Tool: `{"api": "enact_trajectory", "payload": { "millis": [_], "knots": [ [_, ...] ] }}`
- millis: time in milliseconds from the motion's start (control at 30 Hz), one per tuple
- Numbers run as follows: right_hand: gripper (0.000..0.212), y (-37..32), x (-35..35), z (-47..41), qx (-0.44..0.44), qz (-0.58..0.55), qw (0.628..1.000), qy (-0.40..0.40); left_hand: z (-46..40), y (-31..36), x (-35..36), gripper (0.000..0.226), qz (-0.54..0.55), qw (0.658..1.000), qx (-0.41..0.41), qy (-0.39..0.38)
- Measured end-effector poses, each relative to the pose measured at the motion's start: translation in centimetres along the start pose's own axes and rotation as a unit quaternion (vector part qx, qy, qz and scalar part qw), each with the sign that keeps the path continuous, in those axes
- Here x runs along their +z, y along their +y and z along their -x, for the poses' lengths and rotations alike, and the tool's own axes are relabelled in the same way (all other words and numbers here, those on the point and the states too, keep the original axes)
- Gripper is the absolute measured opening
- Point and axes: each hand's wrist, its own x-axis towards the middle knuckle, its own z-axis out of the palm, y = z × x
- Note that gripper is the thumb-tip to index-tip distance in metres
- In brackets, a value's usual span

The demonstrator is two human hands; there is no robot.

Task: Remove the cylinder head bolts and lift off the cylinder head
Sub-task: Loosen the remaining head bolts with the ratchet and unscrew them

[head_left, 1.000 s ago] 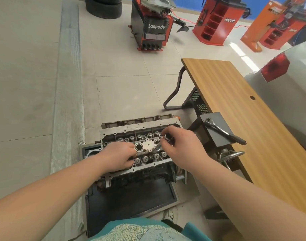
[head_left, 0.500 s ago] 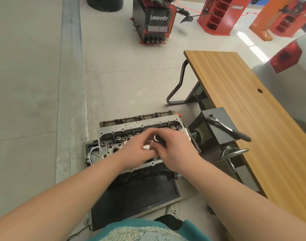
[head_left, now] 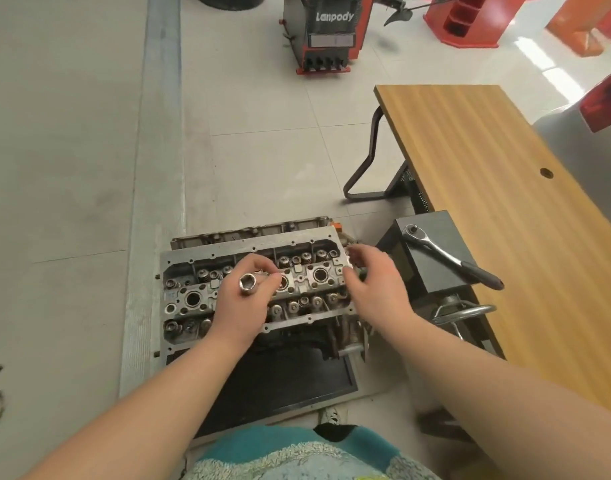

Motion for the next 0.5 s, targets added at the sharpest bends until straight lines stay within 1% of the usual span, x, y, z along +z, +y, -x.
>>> {"api": "enact_trajectory", "payload": {
  "millis": [67,133,200,267,333,433,500],
  "knots": [
    [0.046,4.3,-1.5,-2.9,0.047,0.046,0.997,0.028,0.3,0.2,0.6,0.011,-0.002,0.999,-0.013,0.042],
    [0.054,8.4,-3.1,-5.5,0.071,0.135,0.987,0.055,0.5,0.4,1.3,0.005,0.002,0.996,-0.023,0.091],
    [0.061,12.1,-4.4,-7.5,0.091,0.210,0.971,0.064,0.7,0.5,1.9,0.003,0.002,0.991,-0.027,0.134],
    [0.067,15.1,-5.5,-9.2,0.109,0.252,0.961,0.044,0.8,0.8,2.6,0.005,0.006,0.984,-0.033,0.174],
    [0.071,17.2,-6.1,-10.6,0.129,0.277,0.952,0.005,0.8,0.9,3.3,0.009,0.019,0.976,-0.039,0.214],
    [0.068,18.7,-6.5,-11.9,0.145,0.302,0.940,-0.058,0.8,0.7,3.8,0.010,0.018,0.967,-0.039,0.250],
    [0.063,19.2,-6.6,-12.2,0.117,0.327,0.935,-0.074,0.8,0.5,4.0,0.008,0.012,0.965,-0.039,0.260]
  ]
}}
